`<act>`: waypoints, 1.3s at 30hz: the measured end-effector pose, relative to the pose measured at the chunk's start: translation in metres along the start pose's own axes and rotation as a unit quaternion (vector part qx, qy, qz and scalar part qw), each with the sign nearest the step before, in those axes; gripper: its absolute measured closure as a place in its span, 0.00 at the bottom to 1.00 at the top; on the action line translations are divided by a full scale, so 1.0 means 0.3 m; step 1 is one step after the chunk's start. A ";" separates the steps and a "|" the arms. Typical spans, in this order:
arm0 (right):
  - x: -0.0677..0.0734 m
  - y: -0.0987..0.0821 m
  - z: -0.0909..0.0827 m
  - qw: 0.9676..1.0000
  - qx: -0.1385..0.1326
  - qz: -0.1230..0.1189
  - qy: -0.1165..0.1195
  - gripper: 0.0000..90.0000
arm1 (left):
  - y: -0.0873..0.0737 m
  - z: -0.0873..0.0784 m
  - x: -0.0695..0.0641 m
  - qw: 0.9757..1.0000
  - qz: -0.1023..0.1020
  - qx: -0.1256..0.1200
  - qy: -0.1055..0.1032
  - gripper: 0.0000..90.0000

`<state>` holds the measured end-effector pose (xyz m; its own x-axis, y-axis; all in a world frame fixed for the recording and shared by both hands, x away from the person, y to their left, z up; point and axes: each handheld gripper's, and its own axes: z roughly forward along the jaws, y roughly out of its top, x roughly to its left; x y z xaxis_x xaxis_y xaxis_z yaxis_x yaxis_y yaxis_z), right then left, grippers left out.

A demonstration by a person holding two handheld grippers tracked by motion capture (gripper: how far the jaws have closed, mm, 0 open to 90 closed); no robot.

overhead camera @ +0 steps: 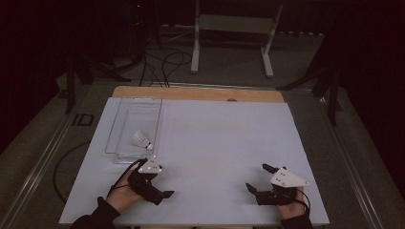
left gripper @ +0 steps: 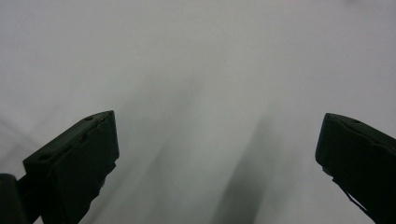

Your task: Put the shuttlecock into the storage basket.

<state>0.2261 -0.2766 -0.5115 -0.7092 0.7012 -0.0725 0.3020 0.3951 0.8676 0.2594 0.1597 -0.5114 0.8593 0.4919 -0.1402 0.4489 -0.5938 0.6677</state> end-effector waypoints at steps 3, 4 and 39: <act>-0.001 0.000 0.000 1.000 0.000 0.000 0.000 0.11 | -0.031 -0.007 0.006 1.000 -0.015 0.001 0.005 0.00; -0.001 0.000 0.000 1.000 0.000 0.000 0.000 0.11 | -0.031 -0.007 0.006 1.000 -0.015 0.001 0.005 0.00; -0.001 0.002 -0.003 1.000 -0.002 -0.003 -0.001 0.11 | -0.172 -0.091 0.034 0.984 -0.101 -0.071 0.132 0.01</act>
<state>0.2260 -0.2771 -0.5107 -0.7094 0.7004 -0.0795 0.2945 0.3970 0.8693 0.2384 0.2126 -0.5274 0.6547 0.7494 -0.0985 0.5488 -0.3817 0.7437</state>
